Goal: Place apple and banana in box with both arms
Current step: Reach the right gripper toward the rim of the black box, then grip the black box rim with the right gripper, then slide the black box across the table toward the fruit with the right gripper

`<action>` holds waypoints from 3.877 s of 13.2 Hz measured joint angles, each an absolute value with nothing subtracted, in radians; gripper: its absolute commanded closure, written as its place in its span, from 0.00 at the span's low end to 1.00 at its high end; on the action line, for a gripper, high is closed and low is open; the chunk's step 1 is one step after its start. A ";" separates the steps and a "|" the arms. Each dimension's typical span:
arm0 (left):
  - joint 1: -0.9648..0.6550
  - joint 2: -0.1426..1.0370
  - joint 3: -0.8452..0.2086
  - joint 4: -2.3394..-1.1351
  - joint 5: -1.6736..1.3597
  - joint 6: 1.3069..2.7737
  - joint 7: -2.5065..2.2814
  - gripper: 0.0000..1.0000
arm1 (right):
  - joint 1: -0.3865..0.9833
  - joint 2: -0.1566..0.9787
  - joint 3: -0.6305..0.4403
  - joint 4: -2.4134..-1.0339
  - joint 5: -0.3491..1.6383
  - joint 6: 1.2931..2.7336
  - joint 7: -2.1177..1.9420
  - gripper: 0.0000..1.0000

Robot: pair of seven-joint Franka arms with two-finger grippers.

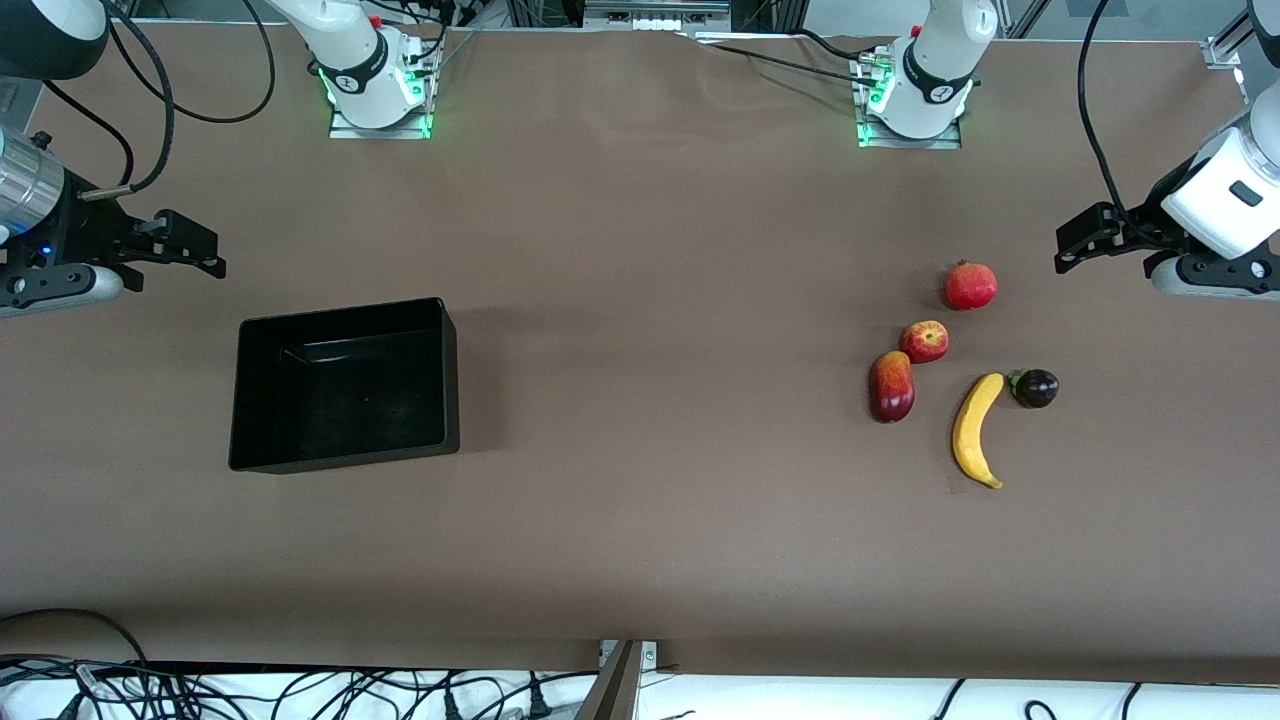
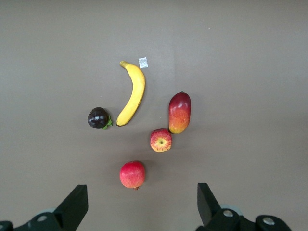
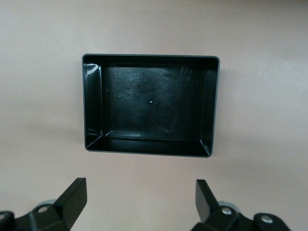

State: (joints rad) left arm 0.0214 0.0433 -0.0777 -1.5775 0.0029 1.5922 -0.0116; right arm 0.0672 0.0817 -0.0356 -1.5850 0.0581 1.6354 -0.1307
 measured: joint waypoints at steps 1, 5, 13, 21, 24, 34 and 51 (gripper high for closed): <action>0.021 0.043 -0.078 -1.577 0.003 1.592 -0.011 0.00 | 0.067 0.082 -0.036 -1.585 0.054 1.635 -0.132 0.00; 0.021 0.043 -0.081 -1.576 0.003 1.592 -0.011 0.00 | 0.067 0.093 -0.036 -1.586 0.034 1.637 -0.137 0.00; 0.021 0.043 -0.081 -1.575 0.003 1.589 -0.011 0.00 | 0.046 0.342 -0.109 -1.711 -0.031 1.953 -0.169 0.00; 0.020 0.043 -0.083 -1.575 0.003 1.565 -0.011 0.00 | -0.055 0.496 -0.115 -1.826 0.036 2.166 -0.303 0.23; 0.020 0.043 -0.084 -1.575 0.003 1.565 -0.011 0.00 | -0.063 0.497 -0.115 -1.875 0.036 2.200 -0.322 0.69; 0.020 0.043 -0.085 -1.575 0.003 1.564 -0.011 0.00 | -0.060 0.478 -0.064 -1.828 0.041 2.175 -0.327 1.00; 0.020 0.043 -0.086 -1.574 0.003 1.562 -0.011 0.00 | 0.658 0.752 0.007 -1.321 0.190 2.074 0.535 1.00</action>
State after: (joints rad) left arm 0.0202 0.0431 -0.0856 -1.5745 0.0030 1.5618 -0.0110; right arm 0.6578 0.7522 0.0074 -1.3212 0.1896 2.0738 0.5348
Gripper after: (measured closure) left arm 0.000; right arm 0.965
